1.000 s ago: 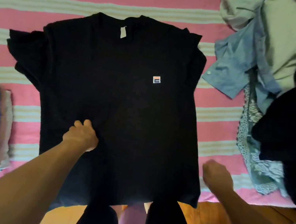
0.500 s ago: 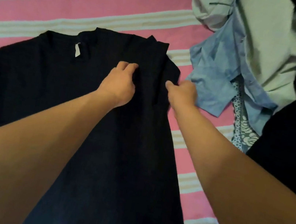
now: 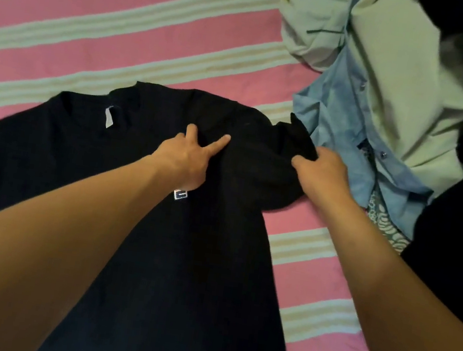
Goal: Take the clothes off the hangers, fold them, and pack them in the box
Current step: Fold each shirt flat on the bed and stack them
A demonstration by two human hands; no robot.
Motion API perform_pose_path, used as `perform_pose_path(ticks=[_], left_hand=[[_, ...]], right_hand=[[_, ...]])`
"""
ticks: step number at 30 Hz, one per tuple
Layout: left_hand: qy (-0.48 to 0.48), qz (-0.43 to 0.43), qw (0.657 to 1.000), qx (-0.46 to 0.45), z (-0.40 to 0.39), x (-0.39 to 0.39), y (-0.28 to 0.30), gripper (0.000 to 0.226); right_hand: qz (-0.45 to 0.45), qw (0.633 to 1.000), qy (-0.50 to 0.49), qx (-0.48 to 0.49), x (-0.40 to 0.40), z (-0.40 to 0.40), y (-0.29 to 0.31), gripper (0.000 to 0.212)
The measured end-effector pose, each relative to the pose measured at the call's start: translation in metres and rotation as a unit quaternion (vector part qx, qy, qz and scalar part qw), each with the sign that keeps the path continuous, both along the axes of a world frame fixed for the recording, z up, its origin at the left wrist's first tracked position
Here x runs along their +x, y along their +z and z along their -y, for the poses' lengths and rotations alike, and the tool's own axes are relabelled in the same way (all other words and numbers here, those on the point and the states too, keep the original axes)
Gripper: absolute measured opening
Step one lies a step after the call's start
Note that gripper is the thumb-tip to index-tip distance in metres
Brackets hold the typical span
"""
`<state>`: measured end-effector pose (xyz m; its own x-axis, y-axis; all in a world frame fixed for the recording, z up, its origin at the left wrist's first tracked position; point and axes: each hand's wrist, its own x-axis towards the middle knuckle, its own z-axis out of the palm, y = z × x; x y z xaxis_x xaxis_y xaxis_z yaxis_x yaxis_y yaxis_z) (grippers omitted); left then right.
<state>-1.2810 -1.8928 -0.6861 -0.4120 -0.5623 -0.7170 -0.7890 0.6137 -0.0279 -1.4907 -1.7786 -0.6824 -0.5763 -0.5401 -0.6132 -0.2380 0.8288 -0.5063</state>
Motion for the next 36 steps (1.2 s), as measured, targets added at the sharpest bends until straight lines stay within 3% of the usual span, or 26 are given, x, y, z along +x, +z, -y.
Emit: perform_pose_path(ticks=[2,4,5,6,7,8,10,11,12,13,15,19,23,26,29,32,36], left_hand=[[0.033,0.022,0.999,0.020,0.006,-0.009,-0.002,0.084],[0.139,-0.023,0.987,0.074,0.012,-0.014,0.008,0.079],[0.228,-0.091,0.965,0.097,0.013,-0.011,0.014,0.072],[0.340,-0.187,0.914,0.118,0.010,-0.004,0.020,0.062],[0.465,-0.288,0.825,0.143,0.001,0.008,0.026,0.048],[0.585,-0.363,0.704,0.174,-0.010,0.021,0.033,0.037],[0.718,-0.451,0.439,0.297,-0.032,0.047,0.039,0.054],[0.736,-0.470,0.351,0.339,-0.042,0.059,0.037,0.066],[0.741,-0.477,0.313,0.353,-0.048,0.069,0.033,0.072],[0.745,-0.474,0.312,0.351,-0.054,0.074,0.027,0.072],[0.754,-0.456,0.344,0.324,-0.058,0.079,0.009,0.058],[0.769,-0.425,0.406,0.253,-0.059,0.076,-0.019,0.047],[0.764,-0.420,0.438,0.219,-0.034,0.086,-0.051,0.082],[0.746,-0.417,0.473,0.213,-0.026,0.079,-0.020,0.056],[0.744,-0.367,0.519,0.206,-0.038,0.100,-0.006,0.036],[0.697,-0.325,0.601,0.218,-0.042,0.122,0.009,0.032],[0.552,-0.304,0.767,0.122,0.003,0.111,0.019,0.066]], right_hand=[[0.011,1.000,0.008,-0.024,0.002,0.008,0.012,0.013],[-0.034,0.996,0.062,-0.057,0.013,0.018,0.026,0.020],[-0.087,0.986,0.120,-0.077,0.022,0.024,0.034,0.024],[-0.136,0.968,0.187,-0.101,0.036,0.030,0.041,0.025],[-0.164,0.945,0.253,-0.130,0.053,0.034,0.048,0.023],[-0.165,0.921,0.315,-0.158,0.070,0.037,0.054,0.017],[-0.103,0.878,0.435,-0.171,0.103,0.035,0.060,0.031],[-0.066,0.861,0.479,-0.158,0.116,0.030,0.059,0.043],[-0.045,0.856,0.492,-0.153,0.124,0.021,0.054,0.050],[-0.044,0.864,0.476,-0.158,0.127,0.008,0.046,0.051],[-0.099,0.896,0.398,-0.170,0.122,-0.028,0.022,0.041],[-0.163,0.956,0.237,-0.060,0.088,-0.155,-0.016,0.038],[-0.139,0.970,0.197,0.033,0.087,-0.279,-0.005,0.047],[-0.128,0.978,0.156,0.049,0.109,-0.286,-0.002,0.058],[-0.132,0.984,0.120,0.023,0.124,-0.240,-0.001,0.062],[-0.171,0.974,0.147,-0.009,0.134,-0.175,0.002,0.070],[-0.244,0.940,0.235,-0.032,0.135,-0.113,-0.007,0.070]])
